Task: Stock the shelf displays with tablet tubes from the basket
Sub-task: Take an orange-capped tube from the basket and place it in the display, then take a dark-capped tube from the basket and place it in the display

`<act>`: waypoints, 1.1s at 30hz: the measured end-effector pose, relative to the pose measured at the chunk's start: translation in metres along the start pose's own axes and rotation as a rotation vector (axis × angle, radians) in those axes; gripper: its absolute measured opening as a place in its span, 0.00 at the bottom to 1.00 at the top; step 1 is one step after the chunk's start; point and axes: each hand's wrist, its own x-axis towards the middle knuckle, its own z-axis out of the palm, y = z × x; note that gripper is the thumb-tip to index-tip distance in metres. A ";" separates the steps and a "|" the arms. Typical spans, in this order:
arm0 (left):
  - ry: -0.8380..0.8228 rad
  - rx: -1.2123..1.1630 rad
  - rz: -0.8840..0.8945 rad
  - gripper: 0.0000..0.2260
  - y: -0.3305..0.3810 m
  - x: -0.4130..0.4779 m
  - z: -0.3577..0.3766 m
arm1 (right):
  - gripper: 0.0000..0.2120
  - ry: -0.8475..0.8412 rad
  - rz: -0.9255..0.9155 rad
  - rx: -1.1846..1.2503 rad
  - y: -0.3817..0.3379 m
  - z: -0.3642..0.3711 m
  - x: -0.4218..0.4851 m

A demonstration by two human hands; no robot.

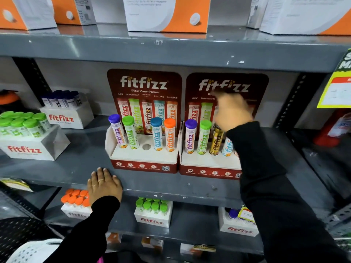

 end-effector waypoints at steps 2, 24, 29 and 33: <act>0.014 -0.018 0.030 0.29 -0.004 -0.003 0.000 | 0.28 0.073 -0.216 0.075 -0.042 0.015 -0.010; -0.368 0.020 -0.620 0.46 -0.275 -0.184 0.048 | 0.18 -1.055 -1.076 -0.155 -0.322 0.364 -0.173; -0.436 0.057 -0.581 0.32 -0.297 -0.223 0.075 | 0.19 -1.166 -0.883 -0.199 -0.331 0.437 -0.215; -0.360 0.171 -0.525 0.31 -0.304 -0.238 0.089 | 0.27 -1.139 -0.735 -0.242 -0.326 0.468 -0.233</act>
